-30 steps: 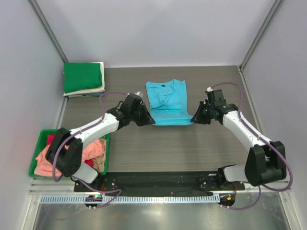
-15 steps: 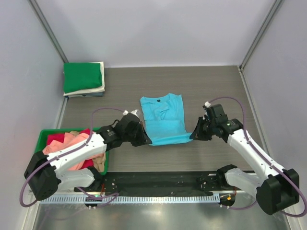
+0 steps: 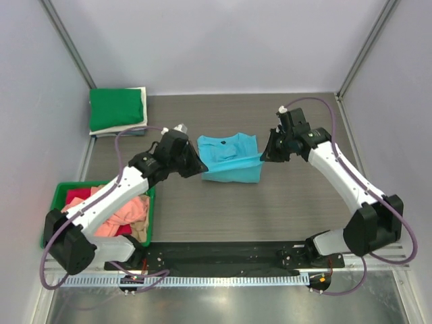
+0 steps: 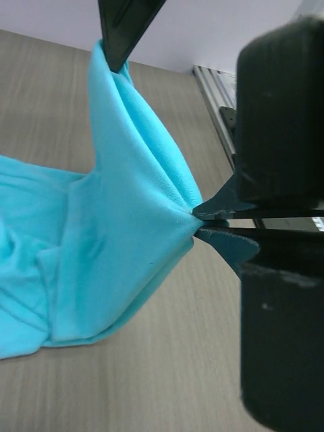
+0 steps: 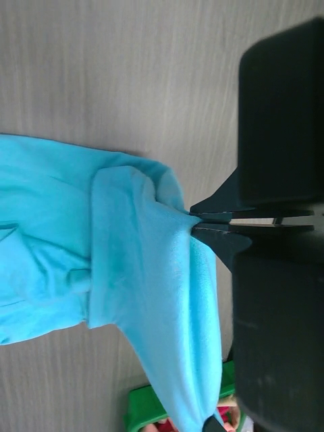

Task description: Fold and stack the t-shirts

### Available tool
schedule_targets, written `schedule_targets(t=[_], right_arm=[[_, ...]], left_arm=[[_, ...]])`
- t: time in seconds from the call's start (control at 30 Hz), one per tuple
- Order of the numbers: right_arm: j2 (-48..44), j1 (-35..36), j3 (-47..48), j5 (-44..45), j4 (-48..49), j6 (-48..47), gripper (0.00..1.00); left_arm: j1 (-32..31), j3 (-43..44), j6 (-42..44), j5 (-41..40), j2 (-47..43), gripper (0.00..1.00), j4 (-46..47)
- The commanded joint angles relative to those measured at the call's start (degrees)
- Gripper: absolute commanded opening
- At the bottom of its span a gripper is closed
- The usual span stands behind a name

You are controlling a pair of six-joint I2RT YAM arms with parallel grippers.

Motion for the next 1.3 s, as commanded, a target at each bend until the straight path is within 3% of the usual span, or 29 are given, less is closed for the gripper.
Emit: schedule_targets(t=[0.0,0.47,0.97,1.07,1.1,1.13,1.17,1.2,1.23,1.27], right_arm=[[4.9,-0.4,7.4,4.1,0.0,-2.9,0.01],[25.0,-1.9,25.7,7.1,-0.6,-3.2,0.01],[40.8,-4.6,39.5,4.8,-0.4,-2.2,0.01],[43.3,-5.3,42.8,4.3,-0.1,-2.1,0.02],[45.5,-5.6,44.2,3.4,-0.6,-2.0,0.05],[46.5,-5.9,45.6,3.1,-0.8,-1.9,0.12],[47.7,-6.7,48.5,2.4,-0.9,-1.8,0.4],[49.6,-7.1,50.3,0.8,-1.6,-1.7,0.53],[50.6,-7.5,52.4,0.0,-2.5,-1.6,0.7],[51.2,-7.8,55.7,-0.3,-3.0,-1.9,0.75]], left_arm=[[5.2,4.4,4.5,3.5,4.2,0.03,-1.0],[15.9,20.7,9.6,14.1,26.3,0.0,1.1],[19.9,35.7,12.2,17.9,43.7,0.01,-1.7],[20.5,38.8,12.4,17.4,46.2,0.06,-2.6],[20.8,40.6,12.5,17.4,46.7,0.1,-2.6],[21.1,41.9,12.8,17.6,47.3,0.21,-3.1],[21.9,44.0,12.9,17.3,49.2,0.28,-4.5],[22.3,48.3,13.9,17.1,50.0,0.38,-6.2],[22.6,50.4,14.6,16.6,50.7,0.59,-8.5],[23.0,51.7,15.2,15.7,50.9,0.69,-9.5]])
